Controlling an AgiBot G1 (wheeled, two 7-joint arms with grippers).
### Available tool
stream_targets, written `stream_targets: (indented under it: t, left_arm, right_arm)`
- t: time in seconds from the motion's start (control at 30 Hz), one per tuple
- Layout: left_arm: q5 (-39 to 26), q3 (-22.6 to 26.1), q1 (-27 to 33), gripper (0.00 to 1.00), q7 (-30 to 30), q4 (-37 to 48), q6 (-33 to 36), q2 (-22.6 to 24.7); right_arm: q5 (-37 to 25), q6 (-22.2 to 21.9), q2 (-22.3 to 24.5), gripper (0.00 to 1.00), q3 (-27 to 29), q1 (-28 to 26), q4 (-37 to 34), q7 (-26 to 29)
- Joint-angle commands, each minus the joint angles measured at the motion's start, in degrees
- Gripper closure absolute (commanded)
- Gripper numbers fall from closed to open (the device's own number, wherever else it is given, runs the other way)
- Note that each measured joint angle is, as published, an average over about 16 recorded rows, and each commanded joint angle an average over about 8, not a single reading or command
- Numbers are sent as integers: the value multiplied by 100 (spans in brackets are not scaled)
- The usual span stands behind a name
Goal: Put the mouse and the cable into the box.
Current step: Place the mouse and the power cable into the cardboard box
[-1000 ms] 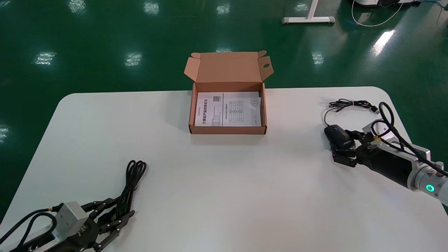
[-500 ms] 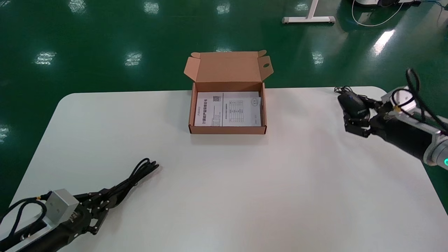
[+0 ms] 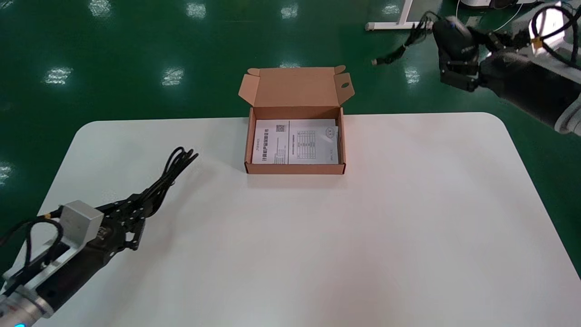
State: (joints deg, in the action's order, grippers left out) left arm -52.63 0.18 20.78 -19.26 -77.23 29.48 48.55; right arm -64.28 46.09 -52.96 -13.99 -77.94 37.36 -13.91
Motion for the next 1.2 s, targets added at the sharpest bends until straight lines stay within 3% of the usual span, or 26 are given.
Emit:
stream_targets:
  t: [0.03, 0.3, 0.73, 1.2]
  left_arm:
    - [-17, 107, 149, 100, -26, -6, 24, 165]
    - [-202, 284, 578, 100, -196, 19, 58, 315]
    - [-247, -325, 1396, 100, -1065, -18, 50, 219]
    - [-360, -306, 2005, 100, -1454, -4, 217, 306]
  right_arm:
    - [40, 63, -45, 100, 6, -95, 137, 31]
    - [-74, 341, -298, 100, -246, -259, 505, 286]
    - [-349, 714, -408, 100, -637, -142, 748, 590]
    - [-516, 982, -484, 100, -908, 151, 815, 716]
